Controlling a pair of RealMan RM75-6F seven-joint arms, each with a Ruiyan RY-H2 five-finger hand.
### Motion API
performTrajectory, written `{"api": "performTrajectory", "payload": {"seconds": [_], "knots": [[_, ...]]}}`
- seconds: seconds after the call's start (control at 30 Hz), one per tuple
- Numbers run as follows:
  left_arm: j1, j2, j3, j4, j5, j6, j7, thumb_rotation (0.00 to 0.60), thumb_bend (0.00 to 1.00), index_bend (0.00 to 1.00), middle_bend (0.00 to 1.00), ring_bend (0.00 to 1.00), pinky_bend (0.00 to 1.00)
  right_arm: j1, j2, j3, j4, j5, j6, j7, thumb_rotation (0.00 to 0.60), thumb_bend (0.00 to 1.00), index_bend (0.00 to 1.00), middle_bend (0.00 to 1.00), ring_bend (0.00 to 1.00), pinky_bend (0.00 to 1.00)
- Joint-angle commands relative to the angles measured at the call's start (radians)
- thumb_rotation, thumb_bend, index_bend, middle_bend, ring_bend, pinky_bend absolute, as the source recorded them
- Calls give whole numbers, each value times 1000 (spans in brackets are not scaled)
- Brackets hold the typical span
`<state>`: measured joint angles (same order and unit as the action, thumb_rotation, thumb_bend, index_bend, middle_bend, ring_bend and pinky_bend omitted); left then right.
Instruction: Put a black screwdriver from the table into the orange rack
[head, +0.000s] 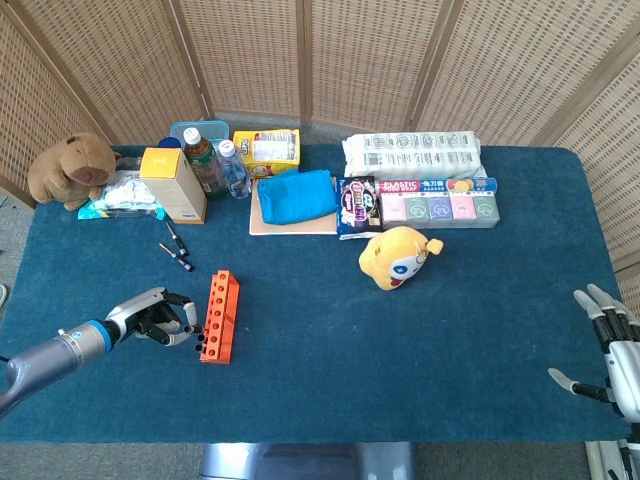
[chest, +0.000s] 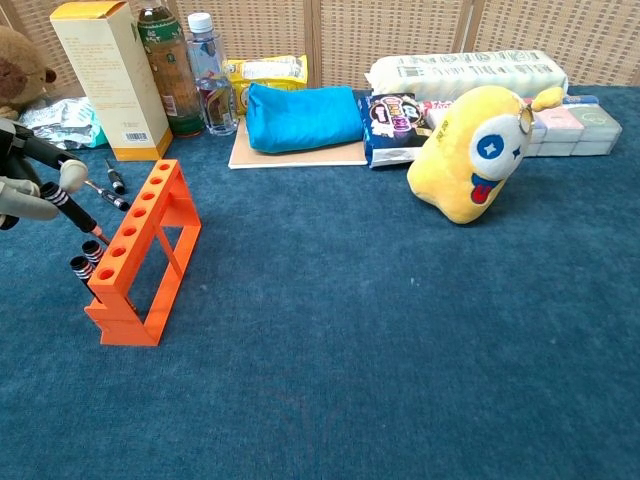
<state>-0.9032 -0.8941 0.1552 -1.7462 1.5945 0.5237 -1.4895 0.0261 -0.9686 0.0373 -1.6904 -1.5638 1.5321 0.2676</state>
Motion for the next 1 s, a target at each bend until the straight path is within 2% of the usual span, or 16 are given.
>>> {"api": "performTrajectory", "payload": {"seconds": [0.03,0.77,0.83,1.0], "knots": [[0,-5,-2,4,-5,-3,2,600,378,576,1000,1000,1000,0,0,0,0,0,-1,1,600,127,37,24,0,0],[1,-14,-12,4,-24,-26,34,600,379,570,1000,1000,1000,0,3,1,-1,0,0,7,600,127,37,25,0,0],[3,-14,-13,6,-25,-25,44,600,379,510,1000,1000,1000,0,4,0,-1,-1,1,8,600,127,37,24,0,0],[8,-14,-17,5,-30,-20,68,600,379,242,1000,1000,1000,0,5,0,-2,-2,1,10,600,127,37,26,0,0]]}}
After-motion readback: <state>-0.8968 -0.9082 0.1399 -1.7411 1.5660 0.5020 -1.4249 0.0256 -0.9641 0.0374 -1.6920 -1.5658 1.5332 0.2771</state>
